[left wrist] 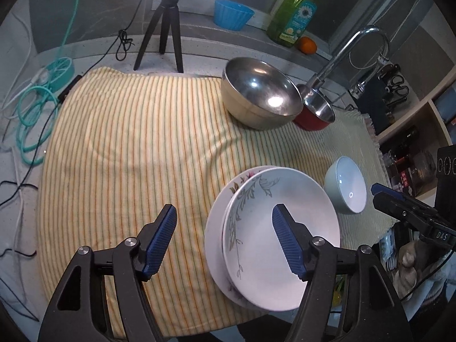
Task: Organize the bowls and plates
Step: 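Open both grippers and lift away from the plate stack, then move both grippers to the rim of the large steel bowl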
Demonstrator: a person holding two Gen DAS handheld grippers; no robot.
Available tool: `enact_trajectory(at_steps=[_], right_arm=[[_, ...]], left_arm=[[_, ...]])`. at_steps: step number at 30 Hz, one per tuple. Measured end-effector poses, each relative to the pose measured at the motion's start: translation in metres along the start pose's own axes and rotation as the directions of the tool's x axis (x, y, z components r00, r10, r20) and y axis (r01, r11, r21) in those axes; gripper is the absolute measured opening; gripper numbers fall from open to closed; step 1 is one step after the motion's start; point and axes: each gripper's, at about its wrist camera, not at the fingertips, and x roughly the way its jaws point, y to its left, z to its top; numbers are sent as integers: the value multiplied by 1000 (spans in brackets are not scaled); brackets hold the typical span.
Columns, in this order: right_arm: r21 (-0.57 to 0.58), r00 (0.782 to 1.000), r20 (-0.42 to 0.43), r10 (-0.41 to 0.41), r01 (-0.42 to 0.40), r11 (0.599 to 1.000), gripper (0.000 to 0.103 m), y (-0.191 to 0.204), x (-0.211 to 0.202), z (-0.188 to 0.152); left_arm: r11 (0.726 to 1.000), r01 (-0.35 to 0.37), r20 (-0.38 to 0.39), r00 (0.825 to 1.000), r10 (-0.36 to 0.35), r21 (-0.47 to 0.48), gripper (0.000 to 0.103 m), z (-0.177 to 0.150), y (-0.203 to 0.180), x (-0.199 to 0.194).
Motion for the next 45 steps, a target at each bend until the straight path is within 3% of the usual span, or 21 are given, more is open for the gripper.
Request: enact_trajectory(at_steps=[10,22,37,42,45], right_arm=[[28,995,90,31,-34,999,87,10,-5,49],[89,995,92,46,-54,995,87,-1,25,95],[237,999,-19,30,-24,971,56,-43,92,121],[266,998,-45,36,-23,964,55,-49,109,125],[272,997,-60,37,-19,962,48,-51,118,127]], left_arm=[[1000,18,89,996,-16,-24,69,36,13,-13],[996,84,132,988,-80,-29,67,82,17,-2],[992,121,55,991,-119,-28,50,123,24,52],[990,135,28,991,-134,-35,47,135,26,68],[989,144,12,990,-144,-35,44,142,25,77]])
